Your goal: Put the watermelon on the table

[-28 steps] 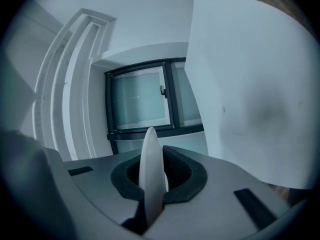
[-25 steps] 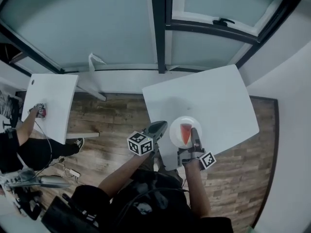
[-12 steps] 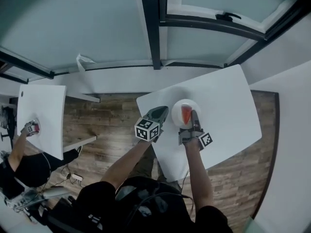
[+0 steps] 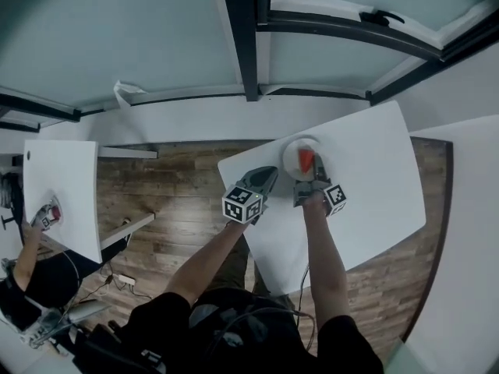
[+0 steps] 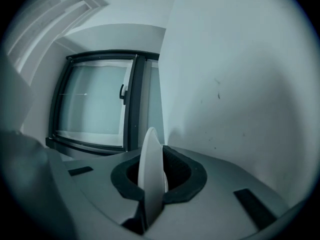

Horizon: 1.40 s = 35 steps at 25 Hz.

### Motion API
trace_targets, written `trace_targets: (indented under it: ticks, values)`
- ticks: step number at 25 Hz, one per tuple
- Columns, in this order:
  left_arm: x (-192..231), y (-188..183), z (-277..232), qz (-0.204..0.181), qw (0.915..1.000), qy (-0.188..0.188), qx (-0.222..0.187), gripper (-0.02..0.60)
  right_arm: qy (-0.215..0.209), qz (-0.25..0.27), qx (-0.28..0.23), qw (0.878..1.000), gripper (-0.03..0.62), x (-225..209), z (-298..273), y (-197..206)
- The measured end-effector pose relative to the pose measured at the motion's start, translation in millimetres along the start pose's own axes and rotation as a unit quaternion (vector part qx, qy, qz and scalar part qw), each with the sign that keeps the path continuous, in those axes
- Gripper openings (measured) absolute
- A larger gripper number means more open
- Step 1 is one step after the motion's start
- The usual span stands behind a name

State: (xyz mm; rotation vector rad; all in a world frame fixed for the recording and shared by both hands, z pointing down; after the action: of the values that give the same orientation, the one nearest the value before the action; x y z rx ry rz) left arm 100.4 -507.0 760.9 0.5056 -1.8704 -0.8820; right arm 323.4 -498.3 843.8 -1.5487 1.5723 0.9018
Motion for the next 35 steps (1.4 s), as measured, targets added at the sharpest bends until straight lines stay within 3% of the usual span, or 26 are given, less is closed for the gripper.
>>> trace_targets:
  ticks: [6, 12, 14, 20, 24, 26, 28, 31, 35]
  values:
    - [10.0, 0.2, 0.9, 0.010, 0.9999, -0.007, -0.009, 0.005, 0.069, 0.065, -0.007, 0.995, 0.029, 3.1, -16.1, 0.7]
    - [8.2, -4.4, 1.9, 0.025, 0.9995, -0.004, -0.020, 0.005, 0.149, 0.171, -0.005, 0.974, 0.036, 18.7, -25.9, 1.8]
    - [4.3, -4.6, 2.7, 0.027, 0.9994, -0.003, -0.023, 0.005, 0.172, 0.246, -0.016, 0.954, 0.061, 26.2, -26.9, -2.0]
    - [-3.3, -5.8, 14.8, 0.028, 0.9991, -0.008, -0.031, 0.005, 0.220, 0.453, -0.045, 0.863, 0.186, 39.1, -21.8, -6.5]
    - [-13.6, -5.7, 29.9, 0.029, 0.9988, -0.007, -0.039, 0.005, 0.190, 0.589, -0.087, 0.780, 0.198, 46.9, -4.0, -8.6]
    - [-17.0, -2.7, 37.6, 0.032, 0.9985, -0.010, -0.043, 0.005, 0.161, 0.630, -0.091, 0.754, 0.196, 56.1, 9.8, -4.6]
    - [-23.3, 3.2, 45.9, 0.035, 0.9983, -0.013, -0.044, 0.005, 0.140, 0.656, -0.095, 0.736, 0.118, 62.5, 32.0, 1.1]
    - [-45.6, 8.6, 58.9, 0.017, 0.9990, -0.010, -0.040, 0.005, 0.106, 0.676, -0.104, 0.722, 0.019, 70.8, 80.6, 8.5]
    - [-93.1, 10.5, 81.5, -0.029, 0.9993, -0.012, -0.020, 0.003, 0.065, 0.686, -0.113, 0.716, 0.011, 76.5, 165.1, 14.1]
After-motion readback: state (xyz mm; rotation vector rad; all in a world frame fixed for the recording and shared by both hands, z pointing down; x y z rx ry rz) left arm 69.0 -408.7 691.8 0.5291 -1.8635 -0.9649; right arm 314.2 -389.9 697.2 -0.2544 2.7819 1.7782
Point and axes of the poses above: the fingertips, and each gripper's own axes: z backward along the fingers, x to its left, y out of its underside, the point moved 7 cm from there along z, backward along the fingers, and after that the axes turned 12 degrees about y, right-handed, at the moved point
